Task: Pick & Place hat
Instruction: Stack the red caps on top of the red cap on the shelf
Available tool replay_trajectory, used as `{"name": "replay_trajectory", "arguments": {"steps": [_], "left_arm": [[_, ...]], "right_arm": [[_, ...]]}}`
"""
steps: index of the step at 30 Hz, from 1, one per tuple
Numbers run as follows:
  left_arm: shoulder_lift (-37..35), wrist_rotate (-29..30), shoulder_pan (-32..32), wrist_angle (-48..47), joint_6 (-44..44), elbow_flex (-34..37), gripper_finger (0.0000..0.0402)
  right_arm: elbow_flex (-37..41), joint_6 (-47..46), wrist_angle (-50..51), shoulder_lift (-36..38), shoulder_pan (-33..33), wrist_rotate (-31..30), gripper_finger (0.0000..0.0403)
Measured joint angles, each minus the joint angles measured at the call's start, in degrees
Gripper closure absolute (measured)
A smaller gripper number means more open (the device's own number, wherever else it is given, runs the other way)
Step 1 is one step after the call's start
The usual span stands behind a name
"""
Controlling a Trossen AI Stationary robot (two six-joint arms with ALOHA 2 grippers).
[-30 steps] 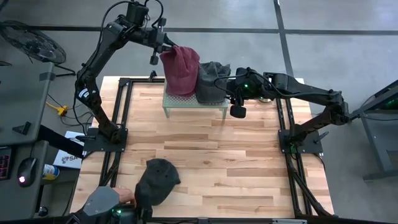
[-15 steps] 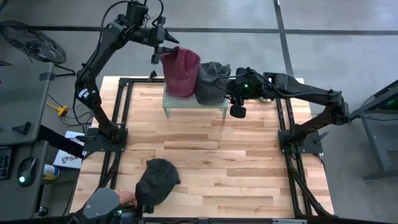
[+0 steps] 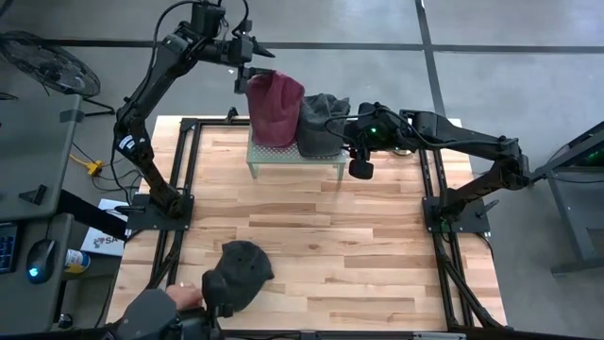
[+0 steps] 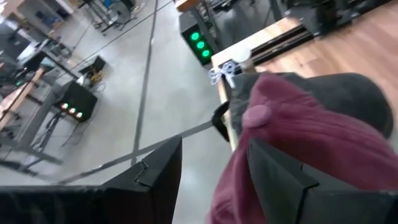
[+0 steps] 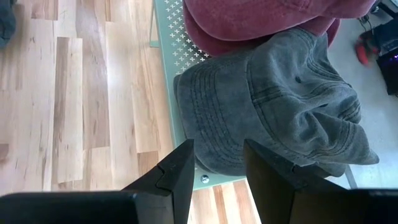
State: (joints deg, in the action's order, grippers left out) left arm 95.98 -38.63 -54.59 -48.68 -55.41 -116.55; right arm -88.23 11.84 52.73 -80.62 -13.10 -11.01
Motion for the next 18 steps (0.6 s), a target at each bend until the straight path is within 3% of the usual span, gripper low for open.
{"name": "replay_trajectory", "arguments": {"steps": [6, 18], "left_arm": [[0.0, 3.3, 0.0, 3.0, 3.4, 0.0, 0.0224], [0.1, 0.3, 0.0, 5.6, 14.1, 0.0, 0.0231]], "right_arm": [[0.0, -0.1, 0.2, 0.0, 0.0, 0.0, 0.0272], [0.0, -1.8, 0.3, 0.0, 0.0, 0.3, 0.0272]]}}
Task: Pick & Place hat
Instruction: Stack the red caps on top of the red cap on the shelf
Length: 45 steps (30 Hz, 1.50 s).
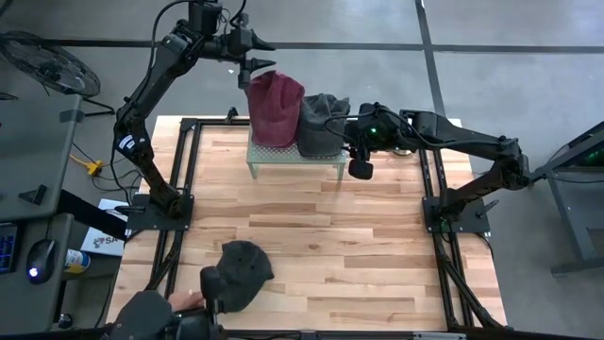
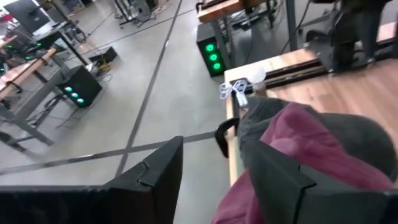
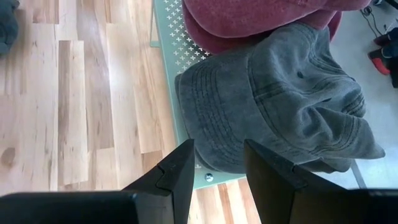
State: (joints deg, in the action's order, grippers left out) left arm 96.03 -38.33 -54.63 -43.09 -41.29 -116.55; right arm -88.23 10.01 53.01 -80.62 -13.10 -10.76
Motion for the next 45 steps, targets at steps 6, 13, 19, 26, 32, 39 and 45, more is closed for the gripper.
{"name": "replay_trajectory", "arguments": {"steps": [6, 13, 19, 26, 32, 39, 45], "left_arm": [[0.0, -5.4, 0.0, -1.7, -1.4, 0.0, 0.0326], [0.0, -6.3, 1.1, -6.1, -6.5, 0.0, 0.0391], [0.0, -12.7, 1.2, -10.6, -8.7, 0.0, 0.0399], [0.4, -12.9, 1.9, -11.0, -11.3, 0.0, 0.0400], [3.7, -12.3, 1.8, -10.7, -11.2, 0.0, 0.0401], [6.6, -8.8, 1.8, -10.9, -11.0, 0.0, 0.0401], [8.1, -5.6, 1.8, -11.0, -10.5, 0.0, 0.0401]], "right_arm": [[0.0, -0.2, 0.9, 0.0, 0.0, 0.0, 0.0272], [0.0, -0.2, 0.9, 0.0, 0.0, -0.3, 0.0272], [0.0, -1.2, 1.2, 0.0, 0.0, -0.4, 0.0272], [0.0, -1.2, 1.2, 0.0, 0.0, -0.4, 0.0272], [0.0, -1.2, 1.2, 0.0, 0.0, -0.4, 0.0272], [0.0, -1.1, 1.2, 0.0, 0.0, -0.4, 0.0272], [0.0, -1.1, 1.2, 0.0, 0.0, -0.4, 0.0272]]}}
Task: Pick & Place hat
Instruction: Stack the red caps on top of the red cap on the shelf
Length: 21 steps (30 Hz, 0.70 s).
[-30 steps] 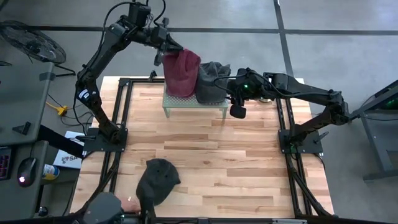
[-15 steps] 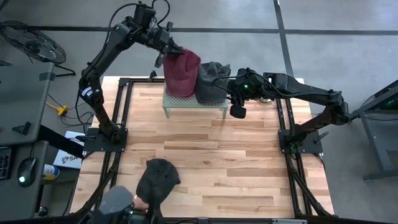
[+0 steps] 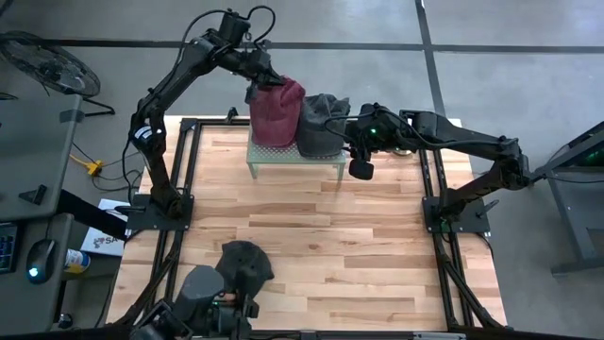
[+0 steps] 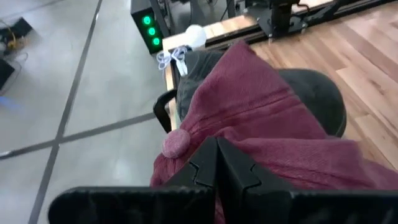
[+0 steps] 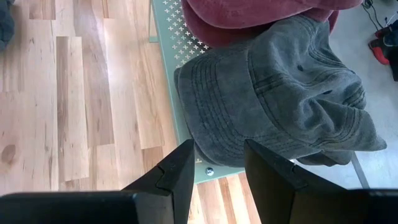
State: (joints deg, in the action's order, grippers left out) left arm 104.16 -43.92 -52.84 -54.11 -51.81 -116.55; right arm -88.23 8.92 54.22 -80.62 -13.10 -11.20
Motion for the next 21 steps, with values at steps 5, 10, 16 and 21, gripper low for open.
{"name": "replay_trajectory", "arguments": {"steps": [5, 10, 16, 21], "left_arm": [[0.1, 1.3, 0.0, -0.1, 0.7, 0.0, 0.0401], [0.1, 1.8, 0.0, -0.3, 2.4, 0.0, 0.0401], [0.1, 3.0, 0.0, -1.5, 2.3, 0.0, 0.0401], [0.1, 3.0, 0.0, -1.7, 2.6, 0.0, 0.0401]], "right_arm": [[0.0, -0.1, 0.0, 0.0, 0.0, 0.0, 0.0272], [0.0, -0.1, 0.0, 0.0, 0.0, 0.2, 0.0272], [0.0, -0.1, 0.0, 0.0, 0.0, 0.4, 0.0272], [0.0, -0.2, 0.0, 0.0, 0.0, 0.4, 0.0272]]}}
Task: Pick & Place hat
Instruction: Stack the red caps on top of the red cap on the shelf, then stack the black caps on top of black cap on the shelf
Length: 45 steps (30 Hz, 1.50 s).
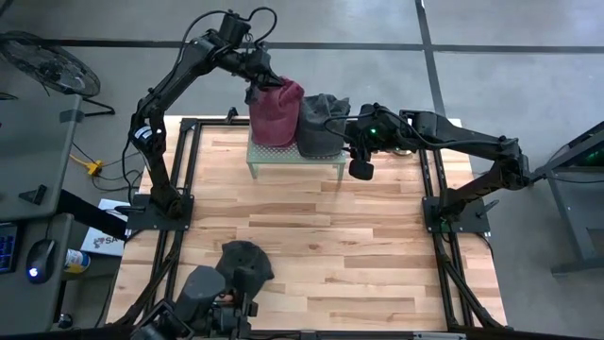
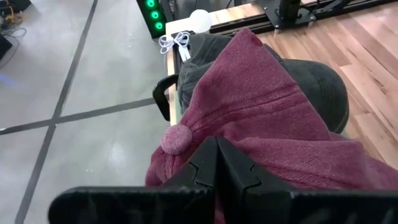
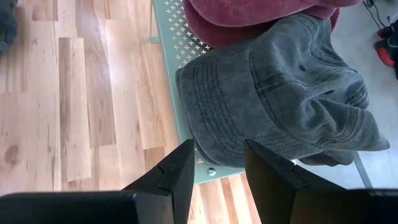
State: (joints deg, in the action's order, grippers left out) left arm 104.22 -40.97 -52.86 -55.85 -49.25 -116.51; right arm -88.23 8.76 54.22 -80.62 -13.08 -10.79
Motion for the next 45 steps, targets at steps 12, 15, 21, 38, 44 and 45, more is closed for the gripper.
{"name": "replay_trajectory", "arguments": {"steps": [12, 15, 21, 38, 44, 45], "left_arm": [[0.9, 0.6, 0.0, -0.7, 0.0, 0.0, 0.0401], [0.9, 0.3, 0.0, -0.4, 0.0, 0.0, 0.0401], [0.9, 0.2, 0.0, 0.1, 0.3, 0.0, 0.0392], [-5.1, 2.0, 0.0, 3.1, 1.7, 0.0, 0.0285], [-7.5, 2.2, 0.0, 3.0, 4.1, 0.0, 0.0284], [-7.8, 2.2, 0.1, 2.9, 4.8, 0.0, 0.0284]], "right_arm": [[0.0, -0.4, 0.0, 0.0, 0.0, 0.0, 0.0272], [0.0, -0.4, 0.0, 0.0, 0.0, 0.0, 0.0272], [0.0, 0.1, 0.0, 0.0, 0.0, -0.2, 0.0272], [0.0, 0.1, 0.0, 0.0, 0.0, 0.0, 0.0272], [0.0, 0.1, 0.0, 0.0, 0.0, 0.0, 0.0272], [0.0, 0.1, 0.1, 0.0, 0.0, 0.0, 0.0272]]}}
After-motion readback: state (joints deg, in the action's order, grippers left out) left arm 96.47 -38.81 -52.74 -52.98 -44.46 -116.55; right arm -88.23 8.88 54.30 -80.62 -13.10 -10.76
